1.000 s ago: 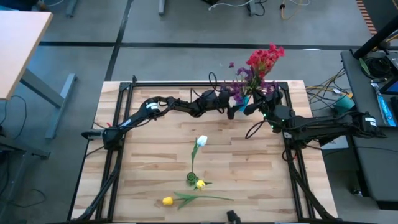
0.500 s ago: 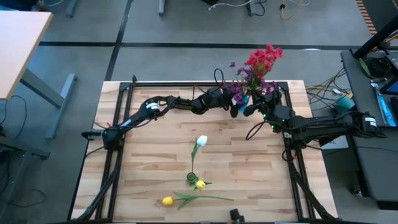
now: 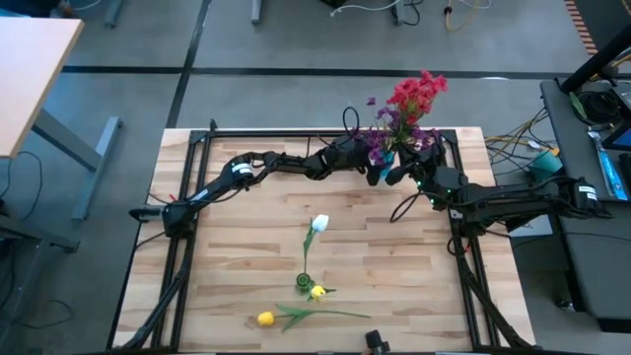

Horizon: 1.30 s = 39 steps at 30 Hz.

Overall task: Sort flowers into vase by color
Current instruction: Put the red flowers into the blue vase

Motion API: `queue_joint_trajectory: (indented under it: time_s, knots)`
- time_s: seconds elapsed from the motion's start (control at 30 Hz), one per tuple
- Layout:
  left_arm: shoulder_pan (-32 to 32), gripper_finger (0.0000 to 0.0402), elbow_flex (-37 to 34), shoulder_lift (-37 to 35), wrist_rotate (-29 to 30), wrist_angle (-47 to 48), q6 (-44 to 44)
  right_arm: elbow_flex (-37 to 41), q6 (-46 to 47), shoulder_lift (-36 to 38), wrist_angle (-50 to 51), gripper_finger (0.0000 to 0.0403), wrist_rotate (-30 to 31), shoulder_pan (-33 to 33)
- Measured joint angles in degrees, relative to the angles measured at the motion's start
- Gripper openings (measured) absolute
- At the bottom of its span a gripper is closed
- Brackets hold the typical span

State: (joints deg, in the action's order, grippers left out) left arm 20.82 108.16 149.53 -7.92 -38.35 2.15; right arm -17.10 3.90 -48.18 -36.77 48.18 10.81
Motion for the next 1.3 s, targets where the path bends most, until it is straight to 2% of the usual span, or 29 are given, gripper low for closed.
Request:
queue_joint_trajectory:
  time_s: [0.33,0.43,0.7,0.83,0.93,1.07,1.17,1.3]
  knots:
    - [-0.02,0.0301,0.00,0.00,1.02,-0.17,-0.39,-0.07,1.01,-0.05,-0.77,0.0013,1.28,1.05]
    - [-0.02,0.0269,-0.02,0.00,1.41,-0.13,-0.48,-0.09,2.03,-0.40,-0.90,0.0013,1.32,2.27]
    - [-0.02,0.0151,-0.02,0.00,1.40,-0.13,-0.56,-0.11,5.64,-4.14,-1.75,0.0013,1.23,5.02]
    - [-0.02,0.0118,-0.02,0.00,1.42,-0.08,-0.55,-0.11,5.92,-6.70,-4.32,0.0013,1.33,5.84]
    - [-0.03,0.0114,-0.02,0.00,1.38,0.12,-0.96,-0.13,3.86,-8.76,-8.72,0.0013,1.32,6.11]
    - [-0.15,0.0132,-0.02,0.00,0.94,0.37,-1.20,-0.15,-0.09,-11.26,-13.50,0.0013,2.91,6.11]
    - [-0.21,0.0140,-0.02,0.00,-0.02,0.50,-1.69,-0.17,-2.04,-12.84,-14.84,0.0013,5.28,6.12]
    - [-0.22,0.0133,-0.02,0.00,-1.07,0.66,-1.90,-0.17,-2.32,-14.67,-16.45,0.0013,5.64,6.12]
